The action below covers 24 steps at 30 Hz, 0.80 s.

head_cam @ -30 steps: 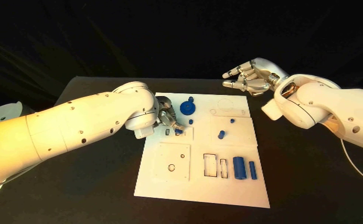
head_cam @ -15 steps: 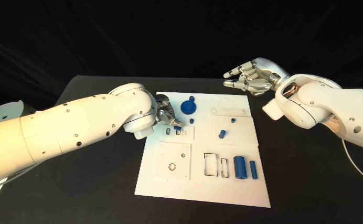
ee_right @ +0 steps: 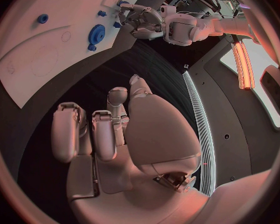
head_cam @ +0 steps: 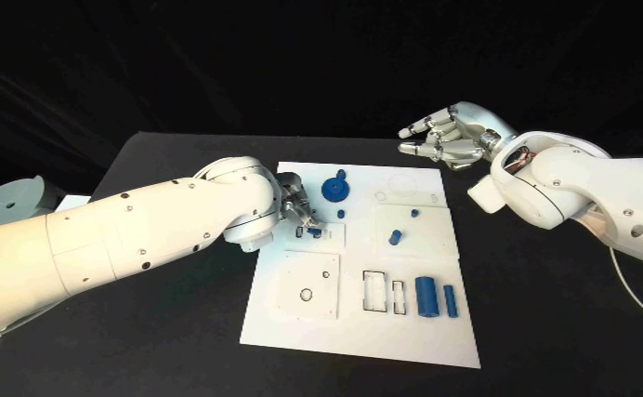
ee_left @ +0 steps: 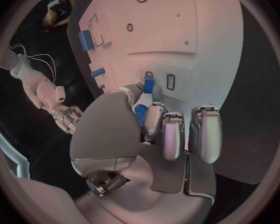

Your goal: Assemble the parts on the task board

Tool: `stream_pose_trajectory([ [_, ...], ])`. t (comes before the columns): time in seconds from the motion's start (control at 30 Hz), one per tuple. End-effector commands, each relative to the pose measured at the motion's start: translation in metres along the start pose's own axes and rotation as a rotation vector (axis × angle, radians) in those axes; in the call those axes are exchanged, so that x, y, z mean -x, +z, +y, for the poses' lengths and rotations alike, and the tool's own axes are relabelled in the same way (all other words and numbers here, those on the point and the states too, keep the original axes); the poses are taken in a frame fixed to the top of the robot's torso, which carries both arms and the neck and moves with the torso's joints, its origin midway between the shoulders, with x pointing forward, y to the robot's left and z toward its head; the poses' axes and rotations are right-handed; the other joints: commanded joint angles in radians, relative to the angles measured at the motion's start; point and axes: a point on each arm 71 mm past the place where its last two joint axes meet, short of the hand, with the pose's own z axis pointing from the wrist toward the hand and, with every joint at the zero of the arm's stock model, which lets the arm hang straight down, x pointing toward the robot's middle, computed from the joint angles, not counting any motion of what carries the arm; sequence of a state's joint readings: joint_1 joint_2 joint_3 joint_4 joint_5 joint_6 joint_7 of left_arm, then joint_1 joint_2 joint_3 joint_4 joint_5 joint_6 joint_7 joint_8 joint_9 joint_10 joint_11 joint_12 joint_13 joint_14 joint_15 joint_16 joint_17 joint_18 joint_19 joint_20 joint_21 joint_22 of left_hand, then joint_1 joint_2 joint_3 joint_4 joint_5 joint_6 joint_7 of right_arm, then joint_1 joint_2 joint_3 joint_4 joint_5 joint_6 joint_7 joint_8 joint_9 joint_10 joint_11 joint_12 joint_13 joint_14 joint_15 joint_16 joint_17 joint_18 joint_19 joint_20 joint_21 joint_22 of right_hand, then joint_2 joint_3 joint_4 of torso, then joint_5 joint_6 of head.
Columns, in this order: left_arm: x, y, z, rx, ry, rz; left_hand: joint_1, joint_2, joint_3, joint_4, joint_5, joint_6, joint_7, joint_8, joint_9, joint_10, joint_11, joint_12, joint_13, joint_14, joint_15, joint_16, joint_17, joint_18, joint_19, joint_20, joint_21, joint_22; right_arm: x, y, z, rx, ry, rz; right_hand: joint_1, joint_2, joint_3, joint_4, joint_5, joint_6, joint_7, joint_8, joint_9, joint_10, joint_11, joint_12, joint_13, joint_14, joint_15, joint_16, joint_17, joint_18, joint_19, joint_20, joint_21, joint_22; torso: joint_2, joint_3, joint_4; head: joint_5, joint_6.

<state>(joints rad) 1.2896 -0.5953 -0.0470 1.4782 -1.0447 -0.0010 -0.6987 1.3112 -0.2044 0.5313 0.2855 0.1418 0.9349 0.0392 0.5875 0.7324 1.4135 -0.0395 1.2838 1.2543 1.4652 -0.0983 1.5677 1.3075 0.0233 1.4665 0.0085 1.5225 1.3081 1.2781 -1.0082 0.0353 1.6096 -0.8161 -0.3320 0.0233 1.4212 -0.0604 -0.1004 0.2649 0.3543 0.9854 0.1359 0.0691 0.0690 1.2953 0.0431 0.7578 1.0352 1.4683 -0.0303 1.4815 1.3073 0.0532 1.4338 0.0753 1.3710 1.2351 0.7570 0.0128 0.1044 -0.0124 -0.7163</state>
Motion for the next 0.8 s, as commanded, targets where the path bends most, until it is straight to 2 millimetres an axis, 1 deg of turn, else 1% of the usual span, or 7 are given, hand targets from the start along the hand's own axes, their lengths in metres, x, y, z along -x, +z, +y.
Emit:
stream_pose_trajectory([
  [0.03,-0.0008,0.0003,0.0010,0.040,0.033,-0.014,-0.001,0.008,0.169,-0.166,0.000,0.006,-0.006,0.006,0.000,0.004,0.000,0.006,0.001,0.106,0.002,0.003,0.263,-0.006,0.073,0.006,0.004,0.185,-0.0016,-0.0001,0.0011,0.014,-0.008,0.015,0.002,0.004,-0.006,-0.003,-0.008,0.007,-0.002,0.006,0.001,-0.005,0.001,0.002,-0.002,0.077,-0.002,-0.004,0.161,0.018,-0.002,-0.005,-0.006,-0.001,0.000,0.0000,-0.0003,0.000,0.000],
  [0.4,-0.0042,0.0009,0.0026,0.045,0.055,0.012,-0.004,0.007,0.173,-0.168,-0.001,0.007,-0.006,0.007,0.001,0.004,-0.001,0.005,-0.001,0.106,0.002,0.003,0.263,-0.006,0.073,0.006,0.005,0.186,-0.0017,-0.0002,0.0008,0.014,-0.005,0.018,0.002,0.004,-0.006,-0.003,-0.009,0.007,-0.002,0.006,0.001,-0.005,0.001,0.002,-0.002,0.077,-0.001,-0.004,0.161,0.018,-0.002,-0.005,-0.006,-0.001,0.000,0.0006,-0.0009,0.001,-0.001],
  [0.63,-0.0061,0.0004,0.0027,0.046,0.075,0.035,-0.006,0.006,0.178,-0.172,0.000,0.009,-0.006,0.008,0.003,0.004,-0.001,0.004,-0.001,0.106,0.002,0.003,0.263,-0.006,0.073,0.006,0.005,0.187,-0.0011,0.0000,0.0002,0.013,-0.004,0.017,0.002,0.004,-0.006,-0.003,-0.009,0.007,-0.002,0.006,0.001,-0.005,0.001,0.002,-0.002,0.077,-0.001,-0.004,0.161,0.018,-0.002,-0.005,-0.006,-0.001,0.001,-0.0001,-0.0004,0.003,-0.004],
  [0.8,-0.0068,0.0003,0.0028,0.047,0.083,0.044,-0.008,0.005,0.181,-0.174,0.001,0.009,-0.007,0.009,0.004,0.004,-0.001,0.004,-0.002,0.106,0.002,0.003,0.263,-0.006,0.074,0.006,0.006,0.188,-0.0011,0.0001,0.0001,0.013,-0.004,0.017,0.002,0.004,-0.007,-0.003,-0.011,0.007,-0.002,0.006,0.001,-0.005,0.000,0.002,-0.003,0.077,-0.001,-0.004,0.161,0.018,-0.002,-0.005,-0.006,-0.001,0.000,0.0002,-0.0006,0.003,-0.005],
])
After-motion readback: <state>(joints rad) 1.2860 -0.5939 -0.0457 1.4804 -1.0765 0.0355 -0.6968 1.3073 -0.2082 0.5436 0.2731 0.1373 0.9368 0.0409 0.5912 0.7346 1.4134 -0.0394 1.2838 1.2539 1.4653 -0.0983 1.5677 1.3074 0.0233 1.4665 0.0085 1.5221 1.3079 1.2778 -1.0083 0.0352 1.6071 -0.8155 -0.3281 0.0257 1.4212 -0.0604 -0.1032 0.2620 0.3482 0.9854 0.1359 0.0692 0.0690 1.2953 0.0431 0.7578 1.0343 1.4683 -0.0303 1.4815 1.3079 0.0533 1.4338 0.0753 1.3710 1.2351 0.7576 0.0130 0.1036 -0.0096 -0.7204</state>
